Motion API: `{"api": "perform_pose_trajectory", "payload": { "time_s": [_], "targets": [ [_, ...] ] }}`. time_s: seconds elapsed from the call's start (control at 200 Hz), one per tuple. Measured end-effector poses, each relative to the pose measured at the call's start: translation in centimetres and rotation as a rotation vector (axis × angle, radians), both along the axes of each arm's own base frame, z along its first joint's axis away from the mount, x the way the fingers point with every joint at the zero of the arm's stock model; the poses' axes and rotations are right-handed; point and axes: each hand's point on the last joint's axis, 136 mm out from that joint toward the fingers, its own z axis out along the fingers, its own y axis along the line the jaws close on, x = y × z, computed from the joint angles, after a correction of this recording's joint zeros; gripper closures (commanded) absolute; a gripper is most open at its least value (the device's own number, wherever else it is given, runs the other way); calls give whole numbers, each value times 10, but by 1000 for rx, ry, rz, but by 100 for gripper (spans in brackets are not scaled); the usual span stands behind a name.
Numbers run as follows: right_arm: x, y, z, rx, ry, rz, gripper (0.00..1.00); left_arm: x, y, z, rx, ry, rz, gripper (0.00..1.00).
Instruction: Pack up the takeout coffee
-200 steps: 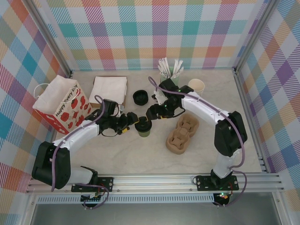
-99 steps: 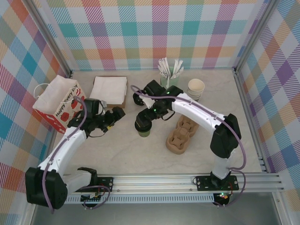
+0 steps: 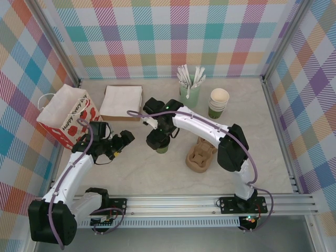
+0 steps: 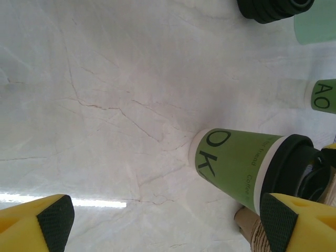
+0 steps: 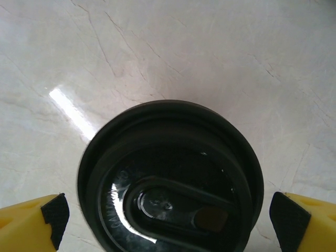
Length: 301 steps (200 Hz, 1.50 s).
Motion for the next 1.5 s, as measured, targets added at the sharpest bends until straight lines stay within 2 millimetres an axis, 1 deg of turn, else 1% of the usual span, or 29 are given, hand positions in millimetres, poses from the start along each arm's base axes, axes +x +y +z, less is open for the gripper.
{"api": "perform_pose_trajectory", "payload": {
  "time_s": [0.1,0.31,0.515,0.67,1.505],
  "targets": [
    [0,-4,-2,-30,-2,18,0,-1,0,-1,0,3,0,6],
    [-1,-6,-3,-47,-1,50,0,0,1,-1,1,1,1,6],
    [-1,2,-6,-31,21,61,0,0,1,-1,2,0,-2,6],
    [-2,4,-7,-25,29,63,0,0,0,-1,0,1,-4,6],
    [-3,6,-7,-16,43,64,0,0,-1,-4,-5,12,-8,5]
  ]
}}
